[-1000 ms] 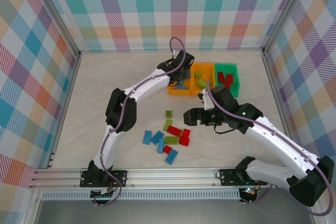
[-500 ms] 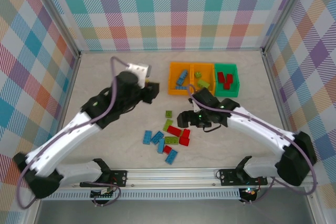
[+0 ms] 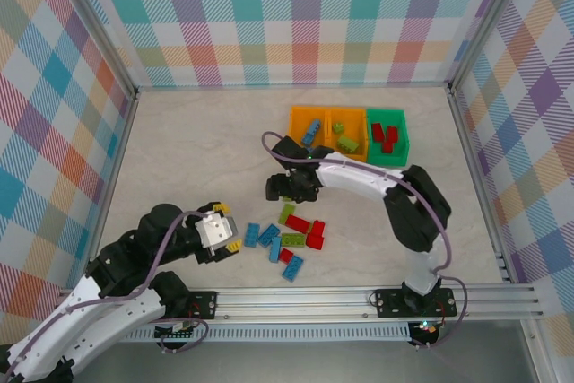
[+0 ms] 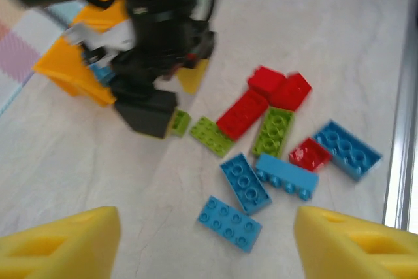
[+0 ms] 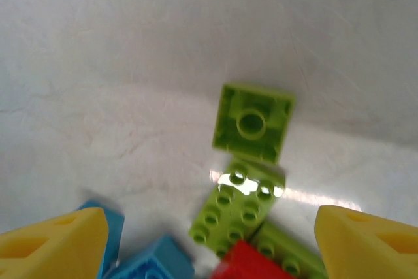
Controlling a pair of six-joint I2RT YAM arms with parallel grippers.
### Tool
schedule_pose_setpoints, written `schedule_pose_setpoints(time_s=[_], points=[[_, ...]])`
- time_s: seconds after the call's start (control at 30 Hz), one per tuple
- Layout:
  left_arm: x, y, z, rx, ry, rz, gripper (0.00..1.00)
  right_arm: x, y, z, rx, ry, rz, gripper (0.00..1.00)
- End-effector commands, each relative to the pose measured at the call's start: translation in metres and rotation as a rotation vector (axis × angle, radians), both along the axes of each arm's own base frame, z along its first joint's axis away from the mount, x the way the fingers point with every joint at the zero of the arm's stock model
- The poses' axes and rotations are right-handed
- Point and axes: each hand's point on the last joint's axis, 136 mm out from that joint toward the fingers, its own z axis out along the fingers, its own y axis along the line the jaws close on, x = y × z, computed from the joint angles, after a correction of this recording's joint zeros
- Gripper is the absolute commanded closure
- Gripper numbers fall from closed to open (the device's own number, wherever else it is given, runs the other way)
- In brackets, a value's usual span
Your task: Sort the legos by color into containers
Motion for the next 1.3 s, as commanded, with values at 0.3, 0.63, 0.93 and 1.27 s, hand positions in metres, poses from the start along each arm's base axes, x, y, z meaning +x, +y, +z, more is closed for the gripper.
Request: schedule_pose_setpoints(time_s=[0.3,0.63,0.93,1.27], points=[[-0.017,-0.016,-0.004,0.002,-0.071,-0.191,0.04,0.027,-0.007,-0.04,-0.199,-0.028,-0.07,0.57],[-0.018,-0.019,-0.001,-0.032,-0.095,-0.201,0.0,0.032,-0.032,0.023,-0.136,-0.217,-0.102,0.72],[0.0,-0.015,0.014,-0.117,-0.108,-0.086,0.0,0.088,-0.131,0.103,-0.107,-0.497,-0.284,0.72],[0.003,-0.014,0.01,-0.137,-0.098,-0.065,0.0,0.191,-0.186,0.065,-0.106,-0.372,-0.348,0.69]])
